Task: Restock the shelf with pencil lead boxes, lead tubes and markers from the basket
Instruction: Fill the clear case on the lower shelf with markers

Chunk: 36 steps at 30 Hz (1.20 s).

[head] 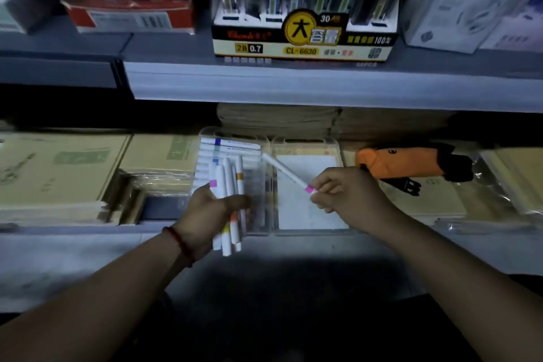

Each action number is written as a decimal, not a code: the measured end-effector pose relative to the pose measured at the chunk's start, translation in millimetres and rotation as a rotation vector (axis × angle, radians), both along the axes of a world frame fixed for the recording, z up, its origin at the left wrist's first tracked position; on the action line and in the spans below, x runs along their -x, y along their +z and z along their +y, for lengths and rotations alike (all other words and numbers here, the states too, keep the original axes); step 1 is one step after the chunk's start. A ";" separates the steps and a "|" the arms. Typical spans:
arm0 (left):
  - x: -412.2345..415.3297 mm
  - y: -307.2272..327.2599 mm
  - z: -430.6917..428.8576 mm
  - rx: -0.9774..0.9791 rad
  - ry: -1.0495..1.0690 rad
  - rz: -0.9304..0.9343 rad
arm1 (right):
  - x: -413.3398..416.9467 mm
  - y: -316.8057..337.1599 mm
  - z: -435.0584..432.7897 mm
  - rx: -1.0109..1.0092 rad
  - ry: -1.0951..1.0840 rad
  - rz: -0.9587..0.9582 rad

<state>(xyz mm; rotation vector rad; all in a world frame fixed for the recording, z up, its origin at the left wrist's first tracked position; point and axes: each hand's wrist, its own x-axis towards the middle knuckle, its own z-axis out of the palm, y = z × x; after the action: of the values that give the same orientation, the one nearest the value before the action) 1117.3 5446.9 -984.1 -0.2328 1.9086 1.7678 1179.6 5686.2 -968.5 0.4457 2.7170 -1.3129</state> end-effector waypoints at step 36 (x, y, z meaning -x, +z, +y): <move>-43.0 -30.2 6.7 -0.126 -0.043 -0.377 | -53.2 -68.0 23.5 -0.255 -0.157 -0.018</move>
<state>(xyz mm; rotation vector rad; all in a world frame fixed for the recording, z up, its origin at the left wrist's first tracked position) 1160.3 5453.6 -1014.3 -0.4418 1.5209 1.6703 1232.8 5709.7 -1036.5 0.7019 2.8973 -0.9866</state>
